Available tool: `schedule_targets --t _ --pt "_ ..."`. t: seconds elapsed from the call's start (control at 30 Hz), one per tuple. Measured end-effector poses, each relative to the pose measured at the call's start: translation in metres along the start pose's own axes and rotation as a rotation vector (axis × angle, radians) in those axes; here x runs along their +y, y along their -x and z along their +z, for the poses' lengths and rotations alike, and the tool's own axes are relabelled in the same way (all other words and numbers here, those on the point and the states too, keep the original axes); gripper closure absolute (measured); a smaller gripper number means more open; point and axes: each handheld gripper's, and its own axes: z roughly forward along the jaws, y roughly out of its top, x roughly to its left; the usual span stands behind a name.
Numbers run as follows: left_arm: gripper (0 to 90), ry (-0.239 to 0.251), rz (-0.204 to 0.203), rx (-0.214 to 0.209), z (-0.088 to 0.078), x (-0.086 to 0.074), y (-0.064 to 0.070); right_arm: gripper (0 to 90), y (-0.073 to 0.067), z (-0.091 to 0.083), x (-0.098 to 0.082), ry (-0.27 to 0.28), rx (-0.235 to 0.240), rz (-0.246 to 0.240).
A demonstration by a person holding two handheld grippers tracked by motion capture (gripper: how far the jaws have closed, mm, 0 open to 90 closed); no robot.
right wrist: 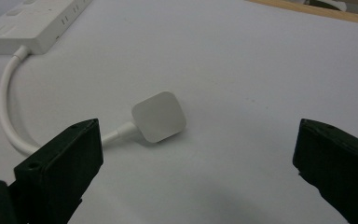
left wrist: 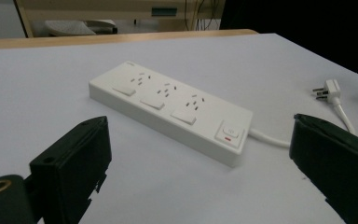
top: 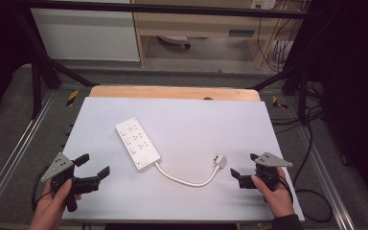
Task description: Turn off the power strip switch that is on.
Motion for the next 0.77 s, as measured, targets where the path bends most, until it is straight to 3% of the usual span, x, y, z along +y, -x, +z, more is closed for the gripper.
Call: schedule_targets --t 0.5,0.77 --pt "5.7 -0.142 0.016 -0.035 0.018 -0.020 0.010 2.3 0.001 0.010 -0.001 -0.039 -0.010 -0.001" --pt "5.9 -0.177 0.028 -0.044 0.024 -0.022 0.015 2.7 0.009 0.026 -0.005 -0.113 -0.052 0.040"
